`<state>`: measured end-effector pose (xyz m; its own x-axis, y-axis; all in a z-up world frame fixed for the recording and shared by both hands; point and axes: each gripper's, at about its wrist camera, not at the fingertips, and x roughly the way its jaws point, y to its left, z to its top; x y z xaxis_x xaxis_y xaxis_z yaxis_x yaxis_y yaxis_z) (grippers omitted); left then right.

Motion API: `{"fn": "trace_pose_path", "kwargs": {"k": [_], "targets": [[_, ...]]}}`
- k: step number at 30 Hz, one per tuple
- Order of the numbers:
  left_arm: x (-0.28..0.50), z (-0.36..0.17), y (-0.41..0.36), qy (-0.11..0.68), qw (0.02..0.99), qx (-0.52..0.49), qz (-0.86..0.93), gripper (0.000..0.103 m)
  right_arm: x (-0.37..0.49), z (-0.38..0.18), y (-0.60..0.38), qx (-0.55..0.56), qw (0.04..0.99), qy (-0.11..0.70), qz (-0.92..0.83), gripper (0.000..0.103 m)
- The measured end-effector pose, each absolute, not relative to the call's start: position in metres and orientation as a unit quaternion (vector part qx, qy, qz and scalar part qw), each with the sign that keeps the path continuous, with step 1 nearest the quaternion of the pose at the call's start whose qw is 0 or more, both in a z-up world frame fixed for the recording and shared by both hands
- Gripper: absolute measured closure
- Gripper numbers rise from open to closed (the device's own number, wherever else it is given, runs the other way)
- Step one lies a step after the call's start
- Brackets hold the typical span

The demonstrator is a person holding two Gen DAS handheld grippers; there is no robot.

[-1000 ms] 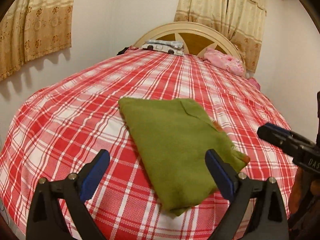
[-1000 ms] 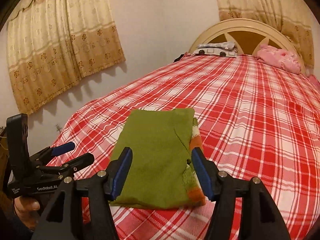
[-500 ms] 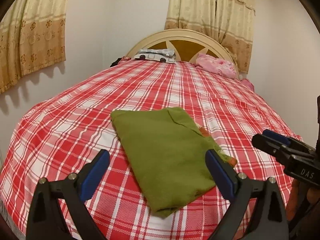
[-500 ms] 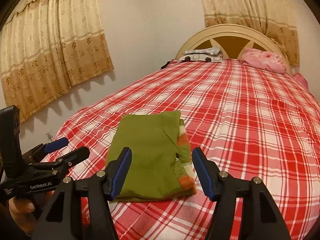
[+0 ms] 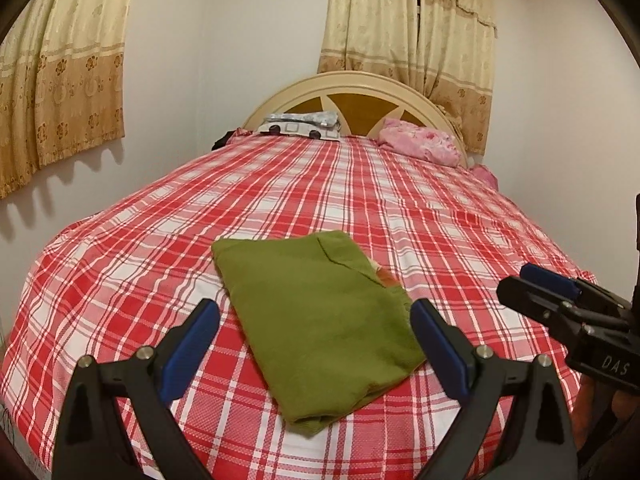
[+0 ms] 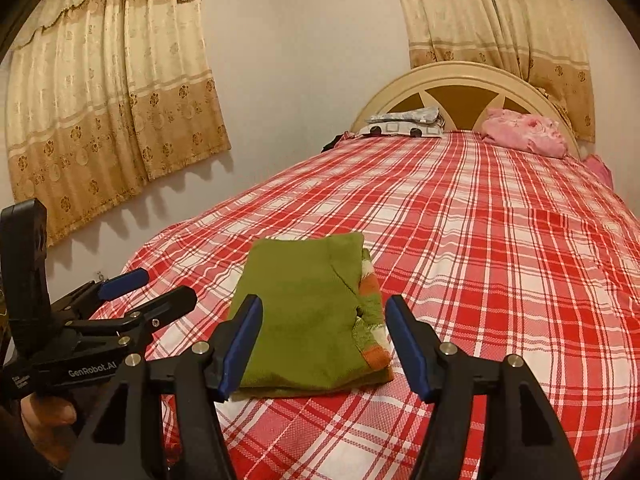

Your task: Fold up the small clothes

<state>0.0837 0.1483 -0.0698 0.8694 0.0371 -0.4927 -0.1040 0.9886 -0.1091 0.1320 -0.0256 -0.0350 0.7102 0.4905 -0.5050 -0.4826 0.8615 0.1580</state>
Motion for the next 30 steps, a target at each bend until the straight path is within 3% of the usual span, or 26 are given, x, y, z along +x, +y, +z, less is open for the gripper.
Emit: {"fn": "trace_pose_path", "kwargs": {"k": [30], "targets": [[0.08, -0.063, 0.146, 0.249, 0.966, -0.057, 0.041, 0.0, 0.12, -0.025, -0.036, 0.02, 0.932, 0.251, 0.262, 0.036]]}}
